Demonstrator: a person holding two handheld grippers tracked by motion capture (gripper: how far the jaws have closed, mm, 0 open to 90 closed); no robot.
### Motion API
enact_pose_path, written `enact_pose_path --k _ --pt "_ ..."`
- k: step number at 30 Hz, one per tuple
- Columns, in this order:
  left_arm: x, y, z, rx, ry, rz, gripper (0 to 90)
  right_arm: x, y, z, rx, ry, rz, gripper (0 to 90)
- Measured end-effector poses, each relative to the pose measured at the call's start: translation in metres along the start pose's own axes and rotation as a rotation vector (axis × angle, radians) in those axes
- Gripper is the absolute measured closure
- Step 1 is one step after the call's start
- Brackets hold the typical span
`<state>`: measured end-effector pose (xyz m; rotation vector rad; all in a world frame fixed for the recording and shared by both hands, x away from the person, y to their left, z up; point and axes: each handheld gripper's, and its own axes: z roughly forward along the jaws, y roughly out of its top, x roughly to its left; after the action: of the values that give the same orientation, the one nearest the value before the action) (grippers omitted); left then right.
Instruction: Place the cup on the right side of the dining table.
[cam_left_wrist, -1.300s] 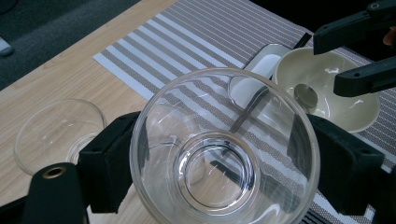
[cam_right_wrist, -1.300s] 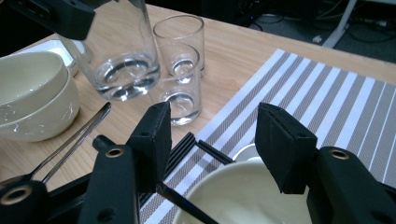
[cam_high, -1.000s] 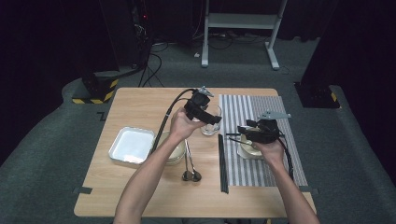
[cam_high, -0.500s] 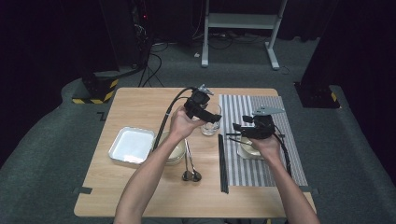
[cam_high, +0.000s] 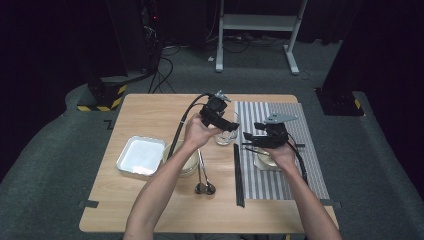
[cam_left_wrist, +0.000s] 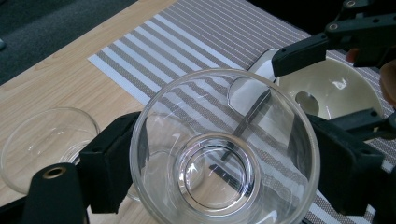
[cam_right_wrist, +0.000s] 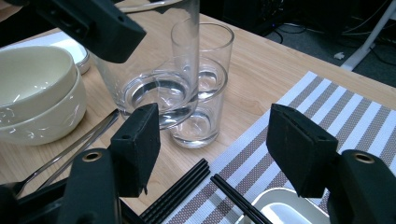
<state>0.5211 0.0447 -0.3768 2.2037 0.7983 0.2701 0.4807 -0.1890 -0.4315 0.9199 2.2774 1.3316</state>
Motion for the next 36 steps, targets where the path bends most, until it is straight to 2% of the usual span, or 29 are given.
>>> enact_pose_path --k 6,16,27,30,36 --pt "-0.002 0.004 0.004 0.006 -0.004 0.012 18.4 -0.003 -0.001 0.004 0.0 0.019 0.012 33.2" --pt "0.001 0.009 0.01 0.012 -0.015 0.004 18.4 -0.004 -0.001 0.007 -0.016 0.045 0.017 30.8" --pt "-0.002 0.013 0.016 0.025 -0.013 0.029 18.4 -0.004 -0.002 0.017 -0.026 0.068 0.028 27.2" --pt "-0.003 0.014 0.017 0.027 -0.013 0.038 18.4 -0.003 0.002 0.02 -0.007 0.08 0.024 24.6" --pt "-0.003 0.015 0.016 0.034 -0.011 0.046 18.4 0.004 0.012 0.024 -0.019 0.084 0.0 23.6"
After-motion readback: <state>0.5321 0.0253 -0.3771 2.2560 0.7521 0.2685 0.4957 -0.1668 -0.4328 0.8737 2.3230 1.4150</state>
